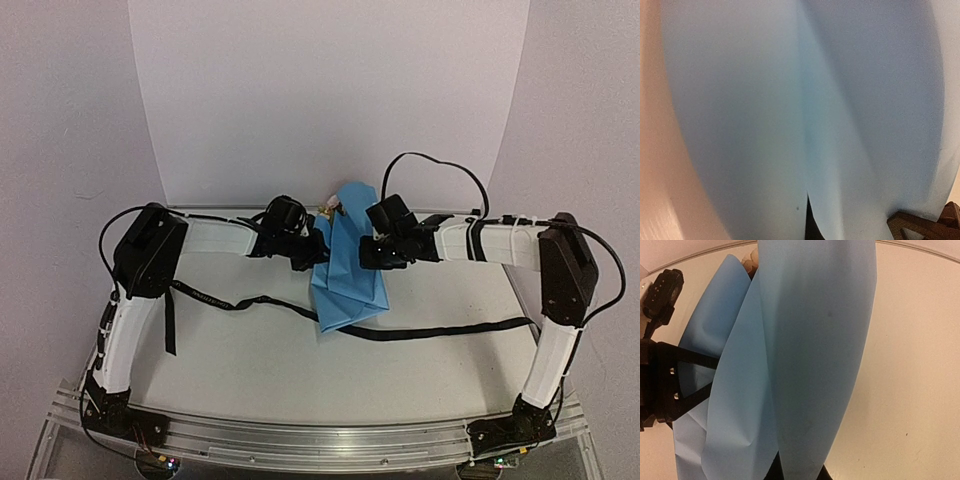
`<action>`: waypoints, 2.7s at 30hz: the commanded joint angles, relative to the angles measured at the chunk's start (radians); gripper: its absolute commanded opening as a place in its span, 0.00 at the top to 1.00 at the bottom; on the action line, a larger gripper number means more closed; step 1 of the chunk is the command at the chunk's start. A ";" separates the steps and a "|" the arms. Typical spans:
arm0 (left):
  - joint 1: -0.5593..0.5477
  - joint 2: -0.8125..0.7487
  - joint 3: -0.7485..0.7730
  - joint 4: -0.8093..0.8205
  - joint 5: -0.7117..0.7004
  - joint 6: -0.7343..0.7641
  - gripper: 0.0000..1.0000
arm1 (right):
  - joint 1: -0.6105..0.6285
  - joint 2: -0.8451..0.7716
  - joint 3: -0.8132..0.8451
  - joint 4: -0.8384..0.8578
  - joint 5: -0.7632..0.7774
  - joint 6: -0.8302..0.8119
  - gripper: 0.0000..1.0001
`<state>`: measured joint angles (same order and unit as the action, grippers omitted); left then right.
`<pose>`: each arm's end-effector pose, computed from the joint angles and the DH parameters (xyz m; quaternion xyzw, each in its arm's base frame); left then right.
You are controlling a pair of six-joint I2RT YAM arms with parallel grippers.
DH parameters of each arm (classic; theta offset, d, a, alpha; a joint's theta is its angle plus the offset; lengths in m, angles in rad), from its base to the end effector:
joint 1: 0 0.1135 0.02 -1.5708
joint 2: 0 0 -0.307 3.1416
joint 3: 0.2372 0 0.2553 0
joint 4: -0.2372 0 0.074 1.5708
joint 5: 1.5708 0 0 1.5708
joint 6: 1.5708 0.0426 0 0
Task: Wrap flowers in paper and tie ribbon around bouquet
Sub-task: Place the folded bouquet on the ribbon.
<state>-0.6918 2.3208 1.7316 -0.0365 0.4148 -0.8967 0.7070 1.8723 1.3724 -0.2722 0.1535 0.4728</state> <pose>0.4207 -0.3708 0.1839 0.0041 0.8763 -0.4462 0.1814 0.3394 0.2814 0.2594 -0.0777 0.9158 0.1569 0.3615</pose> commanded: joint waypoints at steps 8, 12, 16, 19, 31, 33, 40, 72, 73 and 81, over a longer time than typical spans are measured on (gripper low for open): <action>-0.007 -0.293 -0.268 -0.033 -0.023 0.051 0.97 | 0.144 -0.084 -0.030 -0.004 0.060 0.198 0.92; -0.008 -0.375 -0.375 -0.044 -0.047 0.055 0.97 | 0.198 -0.073 -0.045 -0.007 0.069 0.271 0.92; -0.010 -0.447 -0.479 -0.036 -0.061 0.049 0.97 | 0.254 -0.055 -0.052 -0.008 0.075 0.324 0.91; -0.015 -0.492 -0.551 -0.024 -0.070 0.042 0.97 | 0.291 -0.052 -0.065 -0.008 0.082 0.370 0.91; -0.046 -0.579 -0.726 -0.006 -0.138 0.018 0.96 | 0.365 -0.017 -0.134 -0.001 0.048 0.439 0.81; -0.050 -0.573 -0.730 -0.008 -0.149 0.023 0.94 | 0.365 -0.014 -0.143 0.004 0.040 0.441 0.79; -0.052 -0.539 -0.724 -0.015 -0.173 0.035 0.91 | 0.367 -0.016 -0.163 0.010 0.026 0.455 0.66; -0.020 -0.610 -0.685 -0.155 -0.337 0.127 0.49 | 0.328 -0.094 -0.110 -0.130 0.026 0.309 0.04; -0.020 -0.613 -0.690 -0.144 -0.330 0.128 0.48 | 0.327 -0.085 -0.097 -0.130 0.015 0.297 0.04; -0.020 -0.626 -0.710 -0.114 -0.301 0.134 0.44 | 0.325 -0.057 -0.045 -0.140 0.006 0.287 0.03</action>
<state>-0.7143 1.7432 1.0134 -0.1898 0.1043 -0.7819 1.0321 1.8050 1.2917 -0.3983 0.1505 0.7739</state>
